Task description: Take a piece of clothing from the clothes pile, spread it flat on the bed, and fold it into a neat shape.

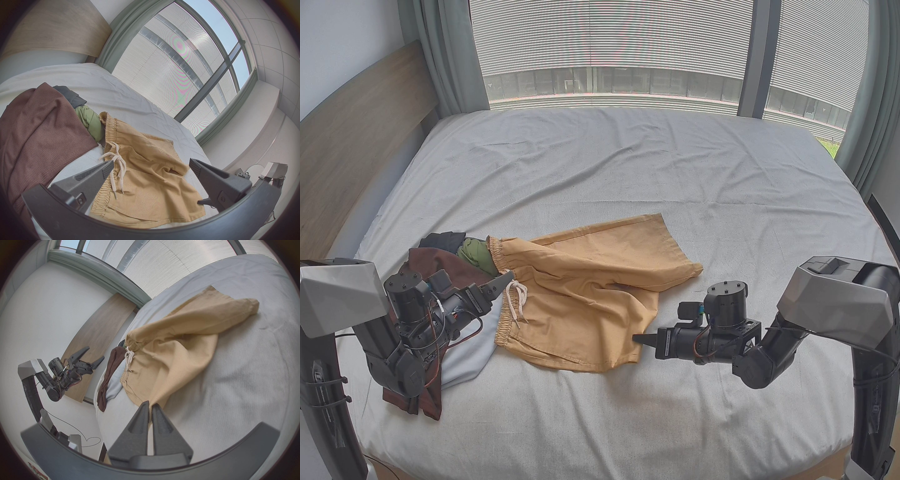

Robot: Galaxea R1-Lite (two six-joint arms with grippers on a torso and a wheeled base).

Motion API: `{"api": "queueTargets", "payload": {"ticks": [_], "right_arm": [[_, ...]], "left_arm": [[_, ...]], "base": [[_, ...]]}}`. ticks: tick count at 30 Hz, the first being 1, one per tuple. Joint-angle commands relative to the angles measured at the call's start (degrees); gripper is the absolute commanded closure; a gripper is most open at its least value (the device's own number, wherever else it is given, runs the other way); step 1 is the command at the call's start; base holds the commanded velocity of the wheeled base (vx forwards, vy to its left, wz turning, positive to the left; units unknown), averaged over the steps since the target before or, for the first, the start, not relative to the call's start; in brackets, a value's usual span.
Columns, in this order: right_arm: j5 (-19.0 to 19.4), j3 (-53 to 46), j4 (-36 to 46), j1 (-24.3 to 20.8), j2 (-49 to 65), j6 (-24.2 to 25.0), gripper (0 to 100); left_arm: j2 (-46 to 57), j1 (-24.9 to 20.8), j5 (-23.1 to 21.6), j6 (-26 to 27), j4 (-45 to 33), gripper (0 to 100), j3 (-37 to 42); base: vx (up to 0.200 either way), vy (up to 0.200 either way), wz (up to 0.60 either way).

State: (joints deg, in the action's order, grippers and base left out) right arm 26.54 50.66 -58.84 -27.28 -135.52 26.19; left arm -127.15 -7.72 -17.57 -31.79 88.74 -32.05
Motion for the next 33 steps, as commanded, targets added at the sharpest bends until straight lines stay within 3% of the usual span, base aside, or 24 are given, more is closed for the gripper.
{"api": "queueTargets", "payload": {"ticks": [1, 23, 33], "right_arm": [[-0.3, 5.0, 0.5, -0.8, -2.2, 0.4, 100], [-0.6, 30.7, 13.8, -6.8, -13.1, 0.8, 100], [-2.3, 35.3, 15.9, -7.8, -16.0, 0.8, 100]], "left_arm": [[0.0, 0.0, 0.0, 0.0, 0.0, 0, 0.0], [-0.3, 0.3, 0.0, -0.1, 0.0, 0, -0.2], [-0.4, 0.3, 0.0, -0.2, 0.0, 0, -0.2]], "base": [[0.0, 0.0, 0.0], [0.0, 0.0, 0.0], [0.0, 0.0, 0.0]]}}
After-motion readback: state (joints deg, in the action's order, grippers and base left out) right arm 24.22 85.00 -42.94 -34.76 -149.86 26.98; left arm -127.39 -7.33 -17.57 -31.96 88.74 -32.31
